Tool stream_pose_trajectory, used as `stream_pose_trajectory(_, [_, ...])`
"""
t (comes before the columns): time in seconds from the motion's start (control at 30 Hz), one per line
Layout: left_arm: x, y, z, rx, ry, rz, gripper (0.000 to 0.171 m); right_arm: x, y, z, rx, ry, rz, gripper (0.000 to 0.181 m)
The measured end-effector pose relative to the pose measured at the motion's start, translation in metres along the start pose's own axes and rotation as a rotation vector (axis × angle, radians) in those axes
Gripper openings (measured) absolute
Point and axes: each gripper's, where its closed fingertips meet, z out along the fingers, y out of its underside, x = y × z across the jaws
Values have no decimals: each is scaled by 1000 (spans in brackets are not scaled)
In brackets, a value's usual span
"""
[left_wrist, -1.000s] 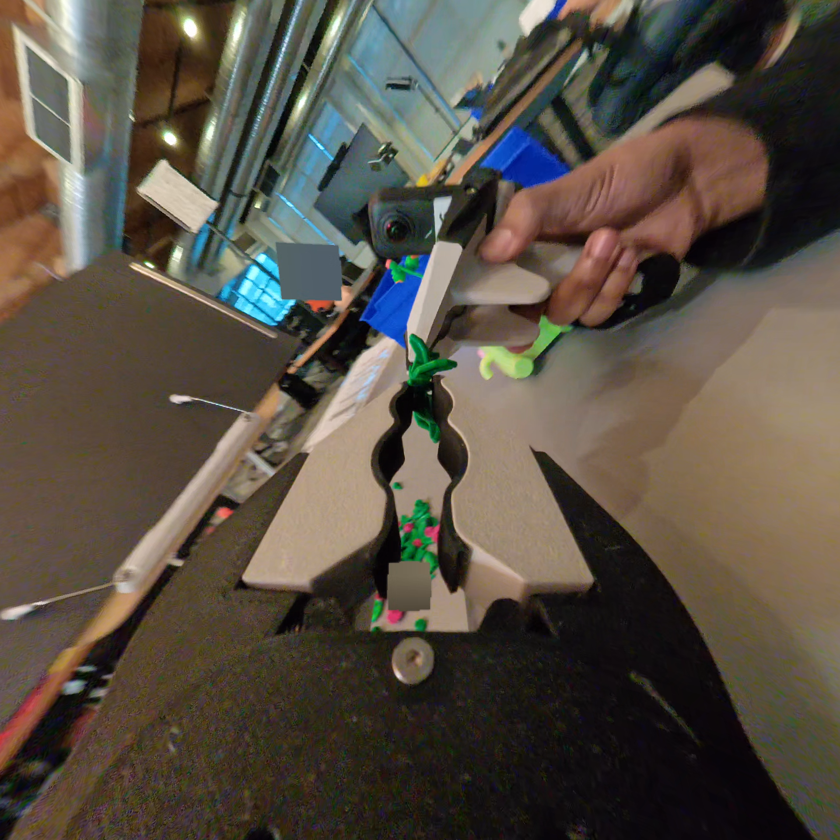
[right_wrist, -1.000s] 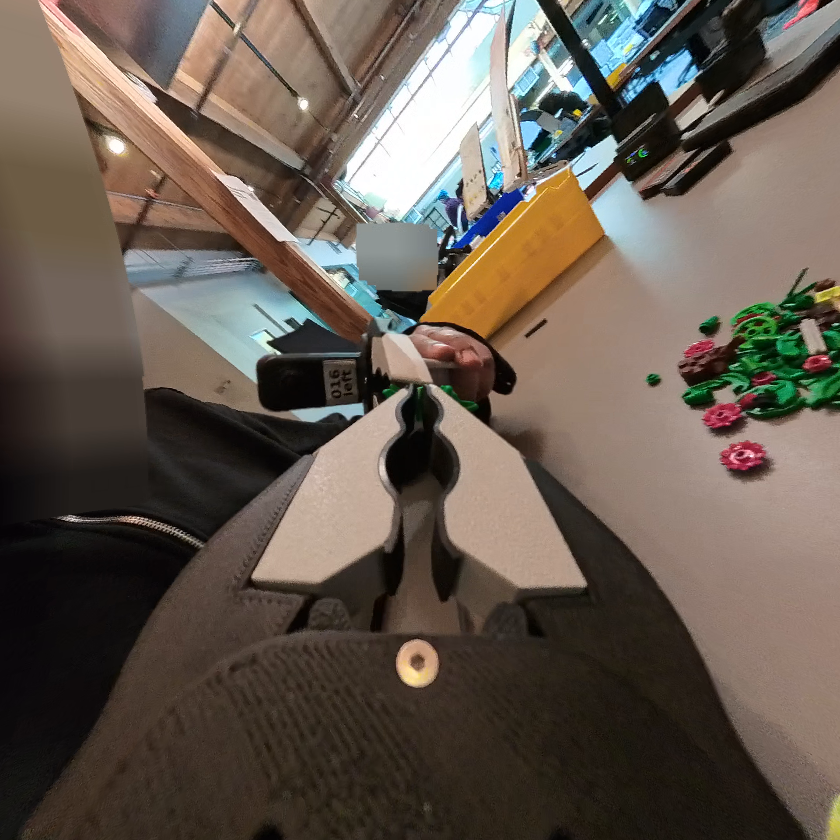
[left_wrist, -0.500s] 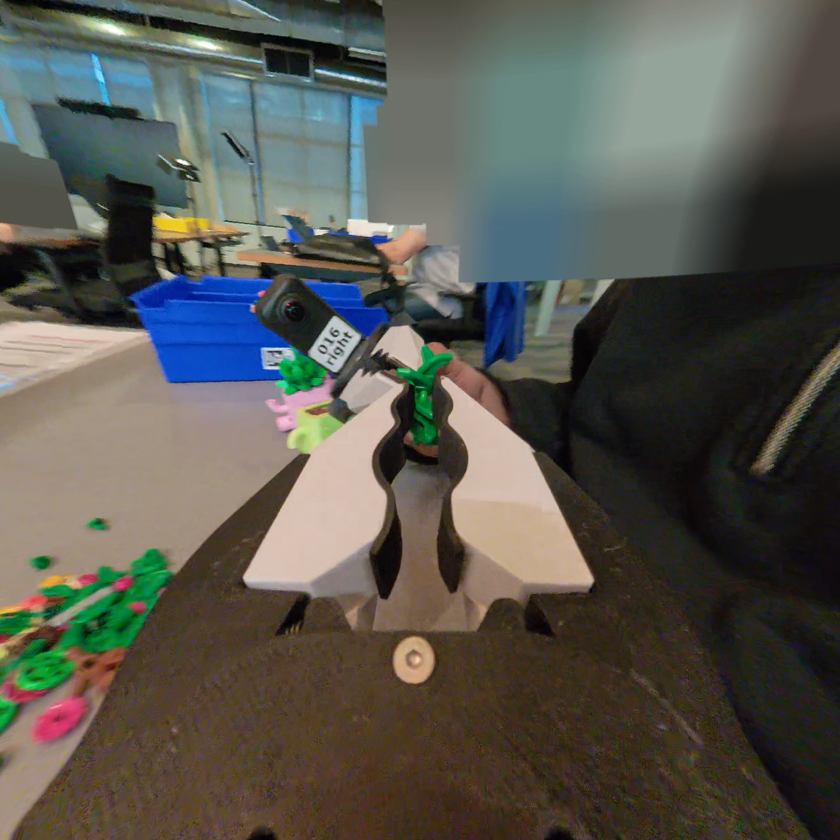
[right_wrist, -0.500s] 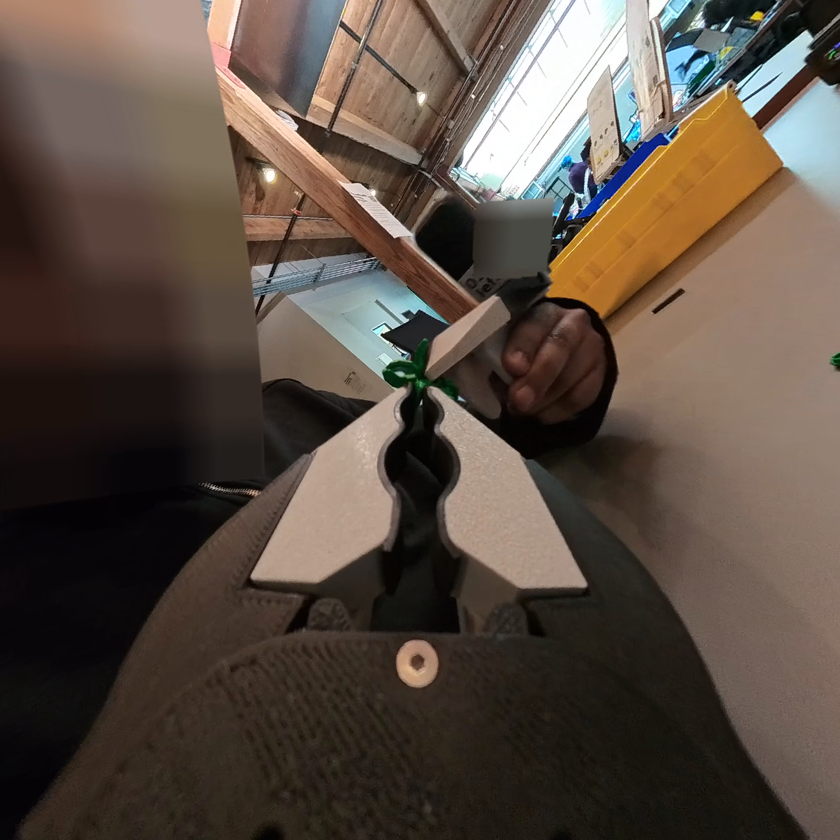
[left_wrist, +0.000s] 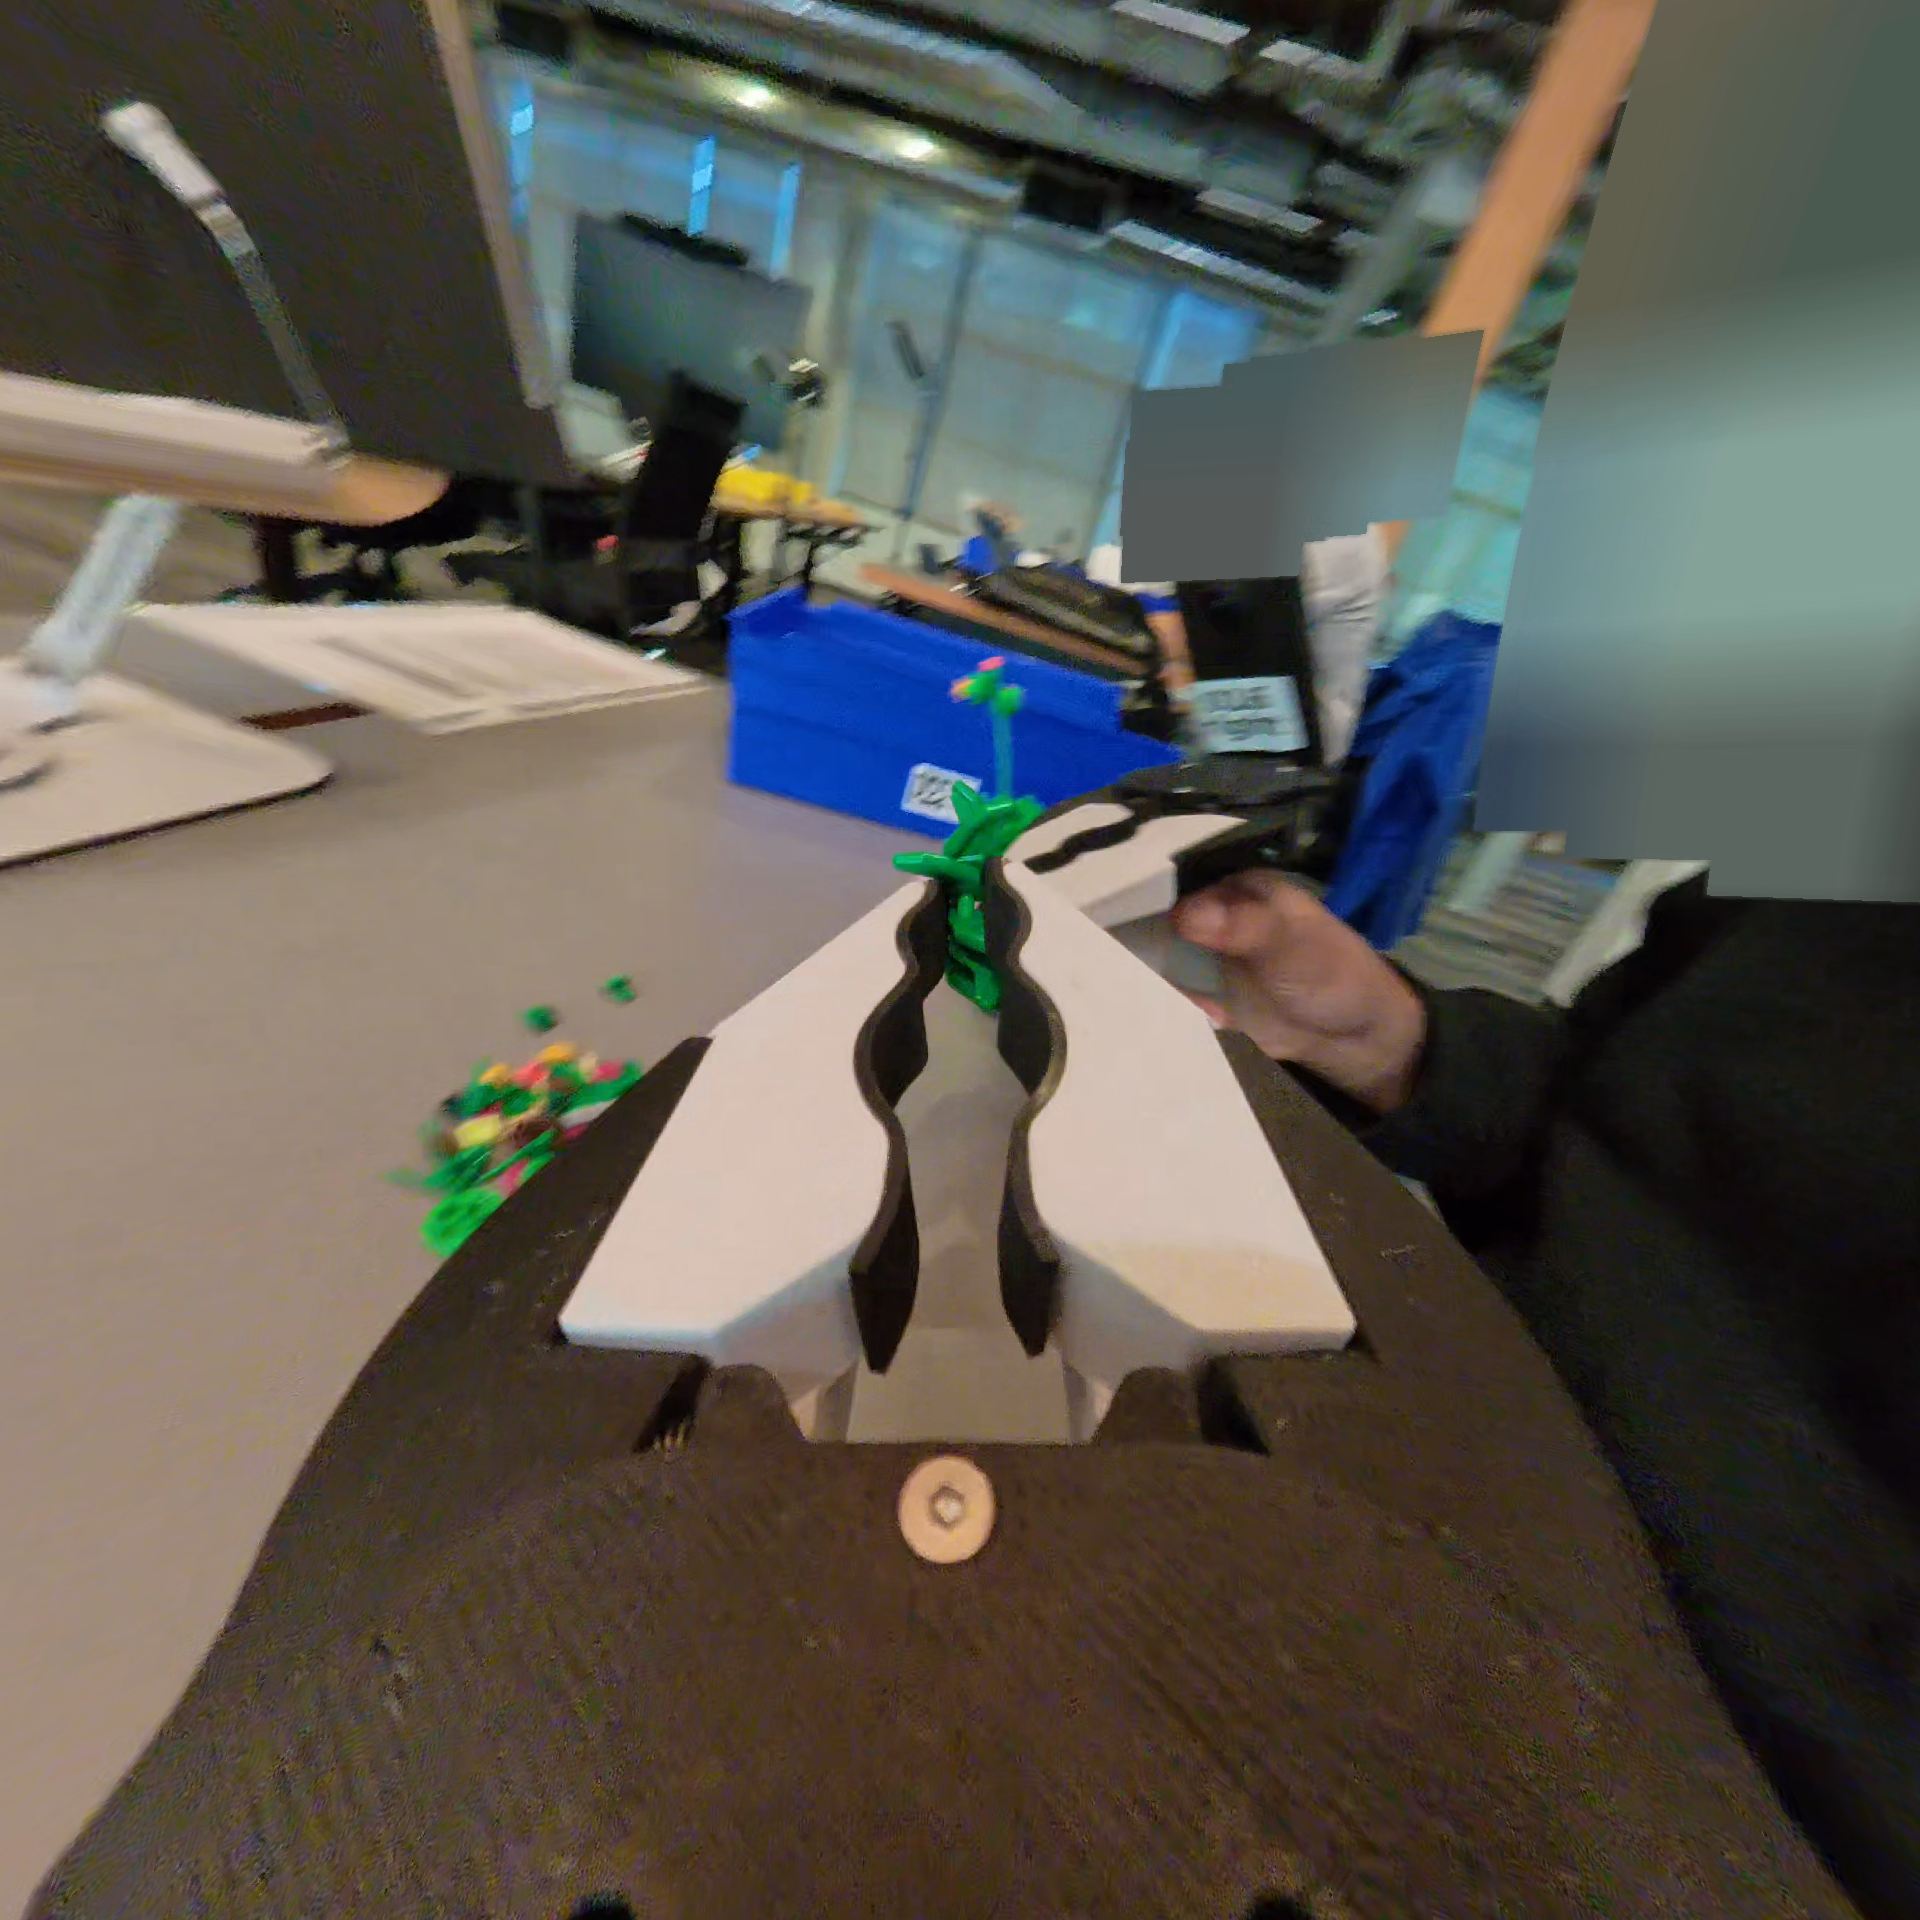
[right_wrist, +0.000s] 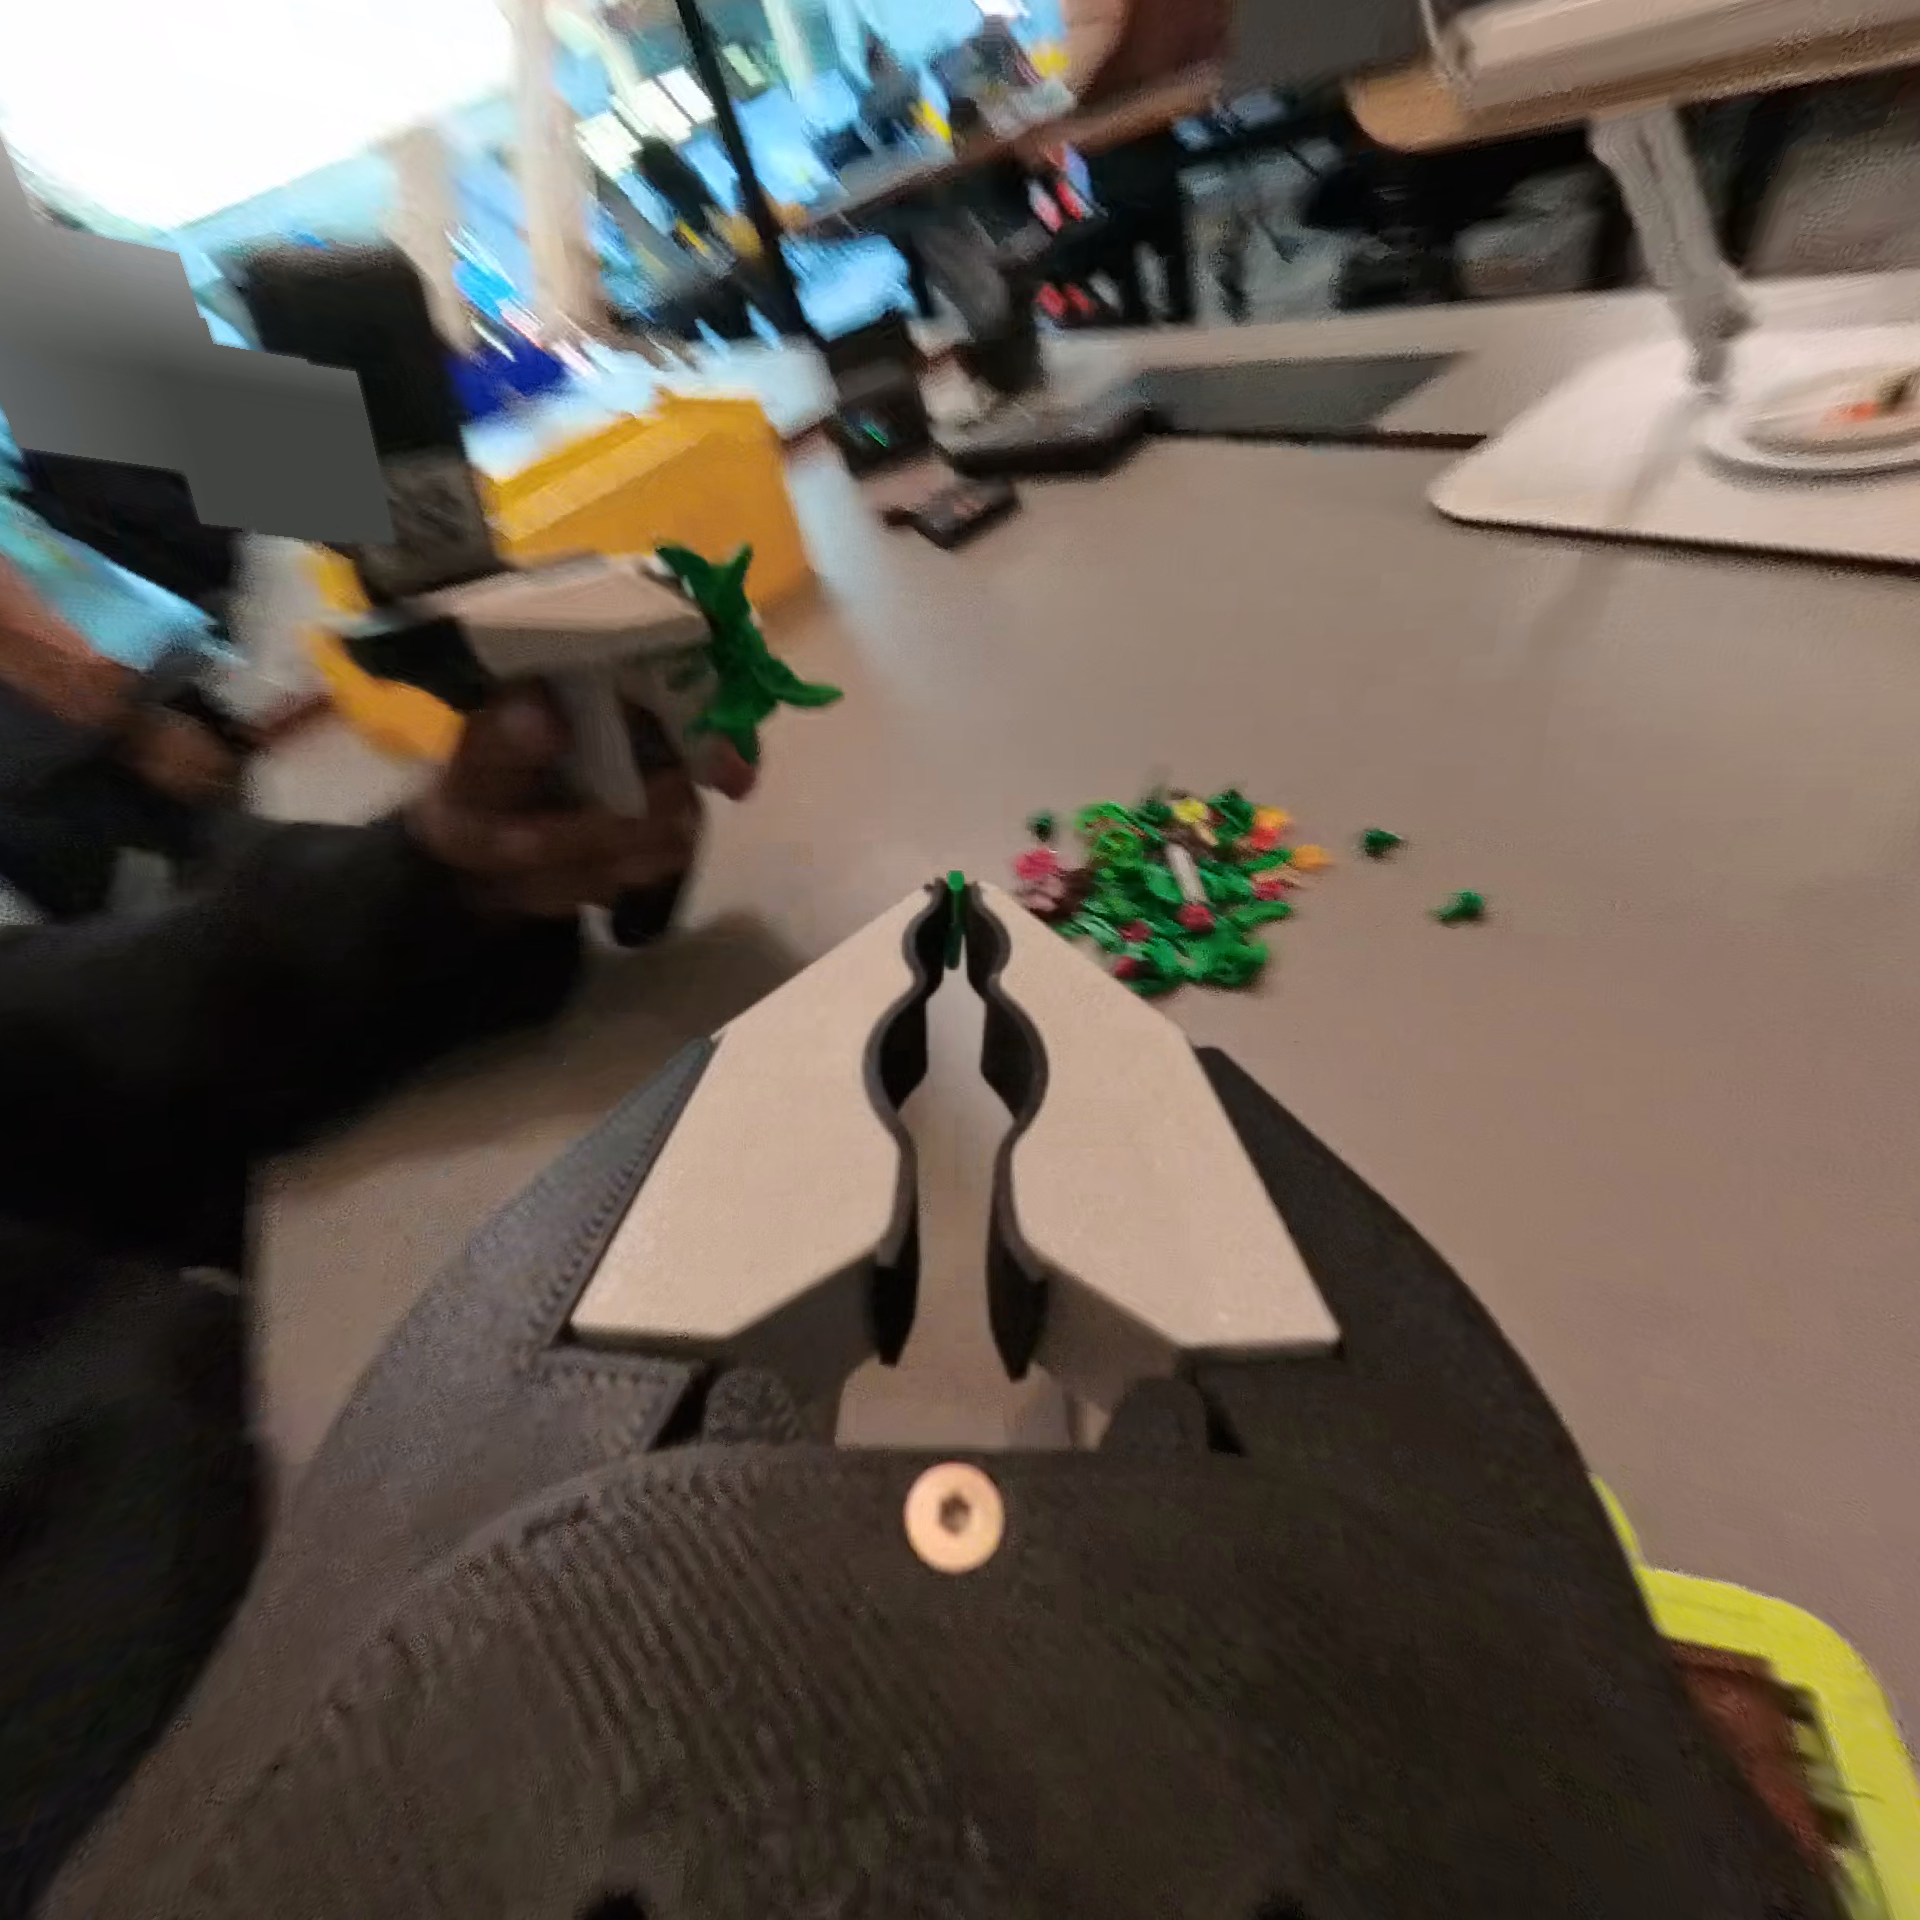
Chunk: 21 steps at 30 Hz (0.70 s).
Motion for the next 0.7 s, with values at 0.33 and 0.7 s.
stream_pose_trajectory(0.33, [-48,23,-7,-67,-167,-236,3,48,43,41,-296,263,-23,0])
stream_pose_trajectory(0.7, [-46,29,-4,-84,-138,-276,3,55,40,43,-284,259,22,11])
